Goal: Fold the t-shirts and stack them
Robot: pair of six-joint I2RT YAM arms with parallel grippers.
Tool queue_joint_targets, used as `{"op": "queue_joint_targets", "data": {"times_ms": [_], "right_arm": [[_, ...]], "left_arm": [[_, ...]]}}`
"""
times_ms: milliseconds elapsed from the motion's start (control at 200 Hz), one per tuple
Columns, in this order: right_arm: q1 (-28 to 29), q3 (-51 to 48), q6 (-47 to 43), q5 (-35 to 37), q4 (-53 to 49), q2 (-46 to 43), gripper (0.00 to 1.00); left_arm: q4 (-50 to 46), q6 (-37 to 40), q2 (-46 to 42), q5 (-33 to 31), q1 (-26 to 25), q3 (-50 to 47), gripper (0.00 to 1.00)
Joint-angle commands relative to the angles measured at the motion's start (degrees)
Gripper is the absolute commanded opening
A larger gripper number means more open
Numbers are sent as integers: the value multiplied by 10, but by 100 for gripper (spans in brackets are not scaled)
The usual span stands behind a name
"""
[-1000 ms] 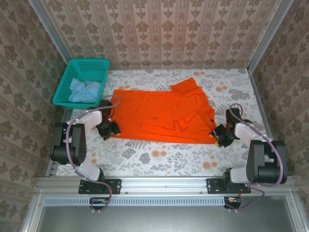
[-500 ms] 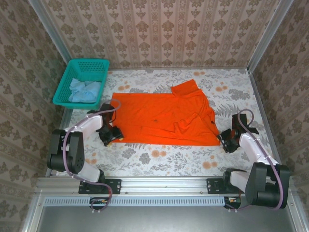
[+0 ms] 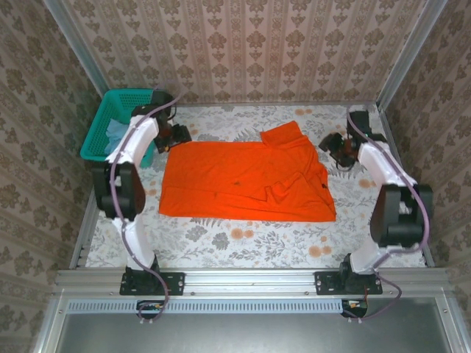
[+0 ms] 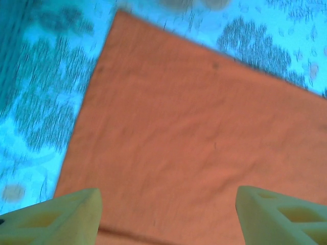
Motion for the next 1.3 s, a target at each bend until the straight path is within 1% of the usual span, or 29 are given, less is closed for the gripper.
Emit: {"op": "queue_joint_targets", "data": {"times_ms": [0,60,145,225,350,490,640,730,800,875,1100,1180,1295], "right_arm": [[19,105,-74,-12,18,96,61],[24,162,-84,-20,23,152,60],[27,251,-90,-31,14,226,58],[32,333,-96,-34,12,298,55],[46,469,-108,-42,-12,401,50],[60,624,-126,-35,-74,505,49],[69,835,-134,-9,-182,626,46],[75,924,-141,-5,-224,679,46],[79,951,-146,3,-241,698,45],[80,949,-143,2,-252,704,43],[84,949,-139,16,-283,706,41],[84,950,-137,18,-290,707,35],[85,950,-138,16,-296,706,25]], "left_arm": [[-39,43,85,-25,-2,94,69],[-46,51,136,-38,-2,155,69],[-80,57,202,-79,-1,253,69],[-90,57,251,-97,4,316,69],[-110,47,315,-101,15,393,69],[-99,29,341,-85,24,398,70],[-93,26,355,-76,27,391,70],[-89,21,358,-69,30,383,70],[-87,19,362,-65,33,383,70],[-84,18,366,-58,35,383,69],[-72,19,371,-28,33,368,66],[-69,19,374,-20,33,366,61],[-61,20,374,-12,31,358,56]]}}
